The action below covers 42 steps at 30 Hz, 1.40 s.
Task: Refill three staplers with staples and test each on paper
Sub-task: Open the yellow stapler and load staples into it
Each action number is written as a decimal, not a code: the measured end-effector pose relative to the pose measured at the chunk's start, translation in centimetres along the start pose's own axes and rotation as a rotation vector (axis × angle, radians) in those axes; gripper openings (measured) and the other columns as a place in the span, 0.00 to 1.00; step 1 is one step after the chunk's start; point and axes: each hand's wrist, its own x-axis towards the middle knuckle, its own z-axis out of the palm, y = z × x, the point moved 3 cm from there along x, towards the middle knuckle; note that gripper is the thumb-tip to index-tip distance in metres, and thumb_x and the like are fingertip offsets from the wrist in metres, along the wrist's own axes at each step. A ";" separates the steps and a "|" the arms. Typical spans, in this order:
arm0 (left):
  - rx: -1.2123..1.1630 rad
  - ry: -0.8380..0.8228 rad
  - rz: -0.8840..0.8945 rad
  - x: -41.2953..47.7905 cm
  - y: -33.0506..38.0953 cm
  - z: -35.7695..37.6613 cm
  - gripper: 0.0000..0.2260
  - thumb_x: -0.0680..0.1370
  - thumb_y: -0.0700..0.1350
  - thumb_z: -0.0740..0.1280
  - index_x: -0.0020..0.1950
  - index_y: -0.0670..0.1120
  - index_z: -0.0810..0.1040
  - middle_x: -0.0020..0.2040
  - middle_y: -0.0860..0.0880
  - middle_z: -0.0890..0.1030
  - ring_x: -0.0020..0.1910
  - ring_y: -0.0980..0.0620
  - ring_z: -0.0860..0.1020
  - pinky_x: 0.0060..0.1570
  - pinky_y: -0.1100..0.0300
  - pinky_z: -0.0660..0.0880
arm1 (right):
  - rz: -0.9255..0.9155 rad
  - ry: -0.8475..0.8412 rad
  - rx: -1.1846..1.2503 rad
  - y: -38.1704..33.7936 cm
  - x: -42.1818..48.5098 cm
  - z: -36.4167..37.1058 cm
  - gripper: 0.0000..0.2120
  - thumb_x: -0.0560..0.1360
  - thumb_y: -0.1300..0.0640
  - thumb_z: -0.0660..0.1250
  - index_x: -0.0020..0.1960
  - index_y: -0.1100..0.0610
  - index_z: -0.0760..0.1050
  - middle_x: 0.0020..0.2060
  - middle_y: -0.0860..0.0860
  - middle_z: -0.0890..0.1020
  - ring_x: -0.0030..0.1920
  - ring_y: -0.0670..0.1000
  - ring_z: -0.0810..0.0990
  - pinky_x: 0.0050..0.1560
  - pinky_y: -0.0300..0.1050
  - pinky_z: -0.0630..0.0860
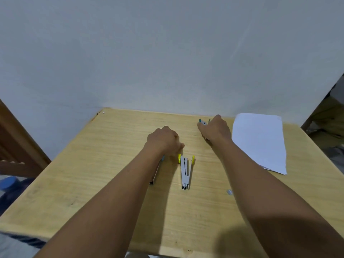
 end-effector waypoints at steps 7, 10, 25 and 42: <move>0.003 -0.004 0.032 0.5 -0.4 0.1 0.22 0.76 0.64 0.65 0.67 0.56 0.77 0.70 0.51 0.71 0.69 0.46 0.70 0.59 0.50 0.70 | -0.046 -0.153 0.135 0.1 -8.6 -2.1 0.15 0.74 0.48 0.66 0.33 0.52 0.69 0.25 0.45 0.73 0.27 0.49 0.72 0.31 0.40 0.68; -0.010 -0.001 0.010 0.3 -0.3 0.0 0.23 0.75 0.64 0.66 0.66 0.56 0.77 0.69 0.52 0.72 0.68 0.47 0.71 0.59 0.51 0.70 | 0.000 -0.299 0.116 0.5 -12.7 -1.0 0.14 0.73 0.47 0.67 0.33 0.52 0.70 0.26 0.49 0.73 0.28 0.52 0.72 0.34 0.44 0.72; -0.719 -0.002 0.281 -9.4 0.9 -3.3 0.15 0.75 0.64 0.67 0.51 0.55 0.84 0.49 0.57 0.84 0.47 0.57 0.82 0.45 0.61 0.74 | -0.012 0.094 0.429 1.0 -17.7 -5.0 0.08 0.76 0.54 0.68 0.41 0.56 0.79 0.34 0.51 0.84 0.40 0.54 0.84 0.44 0.54 0.81; -0.991 0.426 0.419 -19.5 1.5 -0.5 0.03 0.75 0.43 0.71 0.43 0.51 0.80 0.37 0.59 0.82 0.35 0.58 0.81 0.41 0.55 0.80 | -0.009 0.265 0.627 0.5 -23.5 -5.2 0.08 0.79 0.52 0.67 0.41 0.48 0.74 0.38 0.46 0.82 0.40 0.49 0.83 0.41 0.48 0.81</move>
